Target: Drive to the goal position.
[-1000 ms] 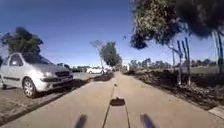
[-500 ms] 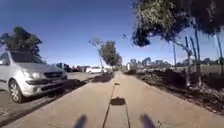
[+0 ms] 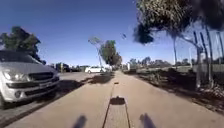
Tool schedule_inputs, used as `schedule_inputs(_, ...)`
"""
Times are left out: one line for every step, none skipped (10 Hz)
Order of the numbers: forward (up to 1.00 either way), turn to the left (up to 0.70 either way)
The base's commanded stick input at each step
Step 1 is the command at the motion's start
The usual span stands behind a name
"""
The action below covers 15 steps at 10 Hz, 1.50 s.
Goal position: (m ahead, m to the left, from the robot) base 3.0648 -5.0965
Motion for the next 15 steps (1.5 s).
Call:
schedule_inputs(1.0, 0.0)
schedule_inputs(1.0, 0.0)
schedule_inputs(1.0, 0.0)
schedule_inputs(1.0, 0.0)
schedule_inputs(1.0, 0.0)
schedule_inputs(1.0, 0.0)
schedule_inputs(1.0, 0.0)
schedule_inputs(1.0, 0.0)
schedule_inputs(1.0, 0.0)
schedule_inputs(1.0, 0.0)
schedule_inputs(1.0, 0.0)
schedule_inputs(1.0, 0.0)
schedule_inputs(1.0, 0.0)
schedule_inputs(1.0, -0.27)
schedule_inputs(1.0, -0.27)
